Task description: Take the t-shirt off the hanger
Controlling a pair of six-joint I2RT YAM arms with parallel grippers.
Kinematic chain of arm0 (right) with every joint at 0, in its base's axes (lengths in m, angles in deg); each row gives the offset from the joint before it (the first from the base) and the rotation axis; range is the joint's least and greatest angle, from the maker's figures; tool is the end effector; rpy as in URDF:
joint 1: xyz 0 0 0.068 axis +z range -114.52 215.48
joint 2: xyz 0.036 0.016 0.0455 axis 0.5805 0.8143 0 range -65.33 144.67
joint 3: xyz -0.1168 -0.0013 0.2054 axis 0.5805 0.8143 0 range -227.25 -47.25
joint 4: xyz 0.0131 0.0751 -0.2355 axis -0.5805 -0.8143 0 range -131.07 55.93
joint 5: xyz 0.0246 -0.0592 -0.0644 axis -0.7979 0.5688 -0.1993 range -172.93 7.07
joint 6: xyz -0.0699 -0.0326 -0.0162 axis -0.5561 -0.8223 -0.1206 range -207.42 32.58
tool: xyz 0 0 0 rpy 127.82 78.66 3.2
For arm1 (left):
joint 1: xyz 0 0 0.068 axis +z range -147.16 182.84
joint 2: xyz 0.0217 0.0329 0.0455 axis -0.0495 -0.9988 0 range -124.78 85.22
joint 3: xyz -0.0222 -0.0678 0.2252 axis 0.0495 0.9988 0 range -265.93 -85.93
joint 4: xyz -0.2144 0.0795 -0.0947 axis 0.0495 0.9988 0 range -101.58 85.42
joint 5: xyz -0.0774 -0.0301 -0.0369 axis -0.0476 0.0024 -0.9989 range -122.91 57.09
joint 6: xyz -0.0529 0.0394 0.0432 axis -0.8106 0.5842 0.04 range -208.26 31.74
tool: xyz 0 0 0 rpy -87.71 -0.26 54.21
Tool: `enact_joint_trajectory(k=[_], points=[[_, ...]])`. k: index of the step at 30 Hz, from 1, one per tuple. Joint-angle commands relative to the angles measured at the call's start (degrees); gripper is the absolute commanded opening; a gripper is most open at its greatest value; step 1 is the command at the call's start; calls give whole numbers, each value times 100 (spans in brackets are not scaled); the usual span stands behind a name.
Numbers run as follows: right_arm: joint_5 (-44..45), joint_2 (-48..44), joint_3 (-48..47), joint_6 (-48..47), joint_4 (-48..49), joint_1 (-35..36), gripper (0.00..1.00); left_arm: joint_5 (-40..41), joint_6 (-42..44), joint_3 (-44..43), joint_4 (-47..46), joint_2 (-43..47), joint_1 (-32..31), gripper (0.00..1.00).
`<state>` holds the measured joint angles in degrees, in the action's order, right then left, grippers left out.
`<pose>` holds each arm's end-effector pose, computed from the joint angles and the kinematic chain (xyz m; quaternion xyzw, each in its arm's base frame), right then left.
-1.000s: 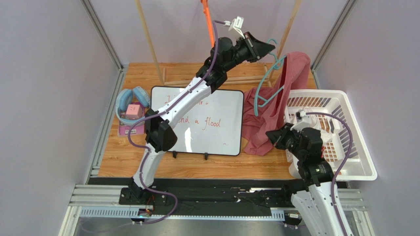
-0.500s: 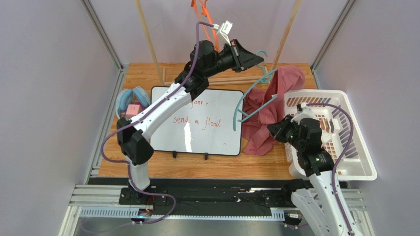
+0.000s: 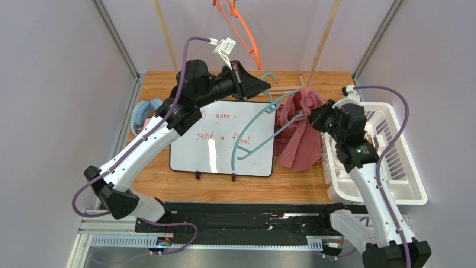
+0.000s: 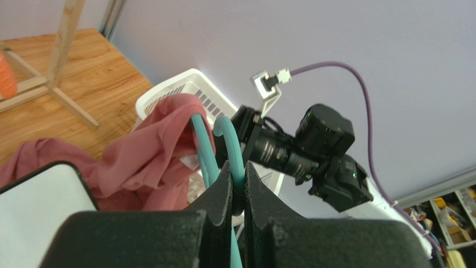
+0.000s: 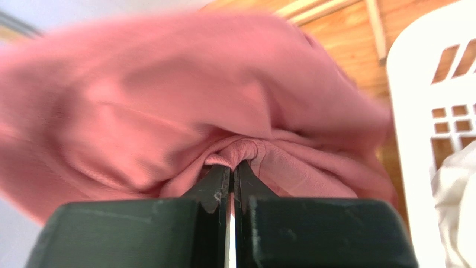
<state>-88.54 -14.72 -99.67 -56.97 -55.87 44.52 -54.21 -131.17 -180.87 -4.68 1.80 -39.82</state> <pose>0.2335 0.0437 0.3072 0.1244 0.8091 0.2312 0.5258 0.2364 -0.2512 0.4537 0.1343 0.6667 -0.5826 0.4450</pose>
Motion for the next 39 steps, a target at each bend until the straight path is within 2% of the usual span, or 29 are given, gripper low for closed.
enact_joint_trajectory(k=[1, 4, 10, 15, 21, 28, 32, 35, 38, 39], points=[[876, 484, -925, -242, 467, -16, 0, 196, 416, 290, 356, 510, -6, 0], [1132, 826, -1251, -234, 457, -147, 0, 205, 407, 615, 303, 817, -6, 0], [1035, 1415, -1656, -172, 642, -332, 0, 328, 582, 906, 628, 1336, -6, 0], [878, 1803, -2139, -250, 748, -368, 0, 442, 872, 1056, 1015, 2065, -6, 0], [745, 2225, -2965, -400, 564, -394, 0, 750, 1162, 1670, 1402, 3032, -6, 0], [824, 2682, -4705, -541, 466, -499, 0, 1399, 1242, 2409, 1850, 3902, -6, 0], [1044, 3007, -6204, -672, 501, -631, 0, 1550, 1189, 2620, 1938, 4184, -15, 0], [1228, 3262, -6928, -839, 642, -772, 0, 1506, 1119, 2735, 2026, 4334, -6, 0], [1597, 3306, -7466, -1181, 1176, -833, 0, 1497, 1057, 2805, 2184, 4457, -15, 0], [1815, 3245, -7501, -1313, 1692, -842, 0, 1506, 1031, 2831, 2202, 4483, -6, 0]])
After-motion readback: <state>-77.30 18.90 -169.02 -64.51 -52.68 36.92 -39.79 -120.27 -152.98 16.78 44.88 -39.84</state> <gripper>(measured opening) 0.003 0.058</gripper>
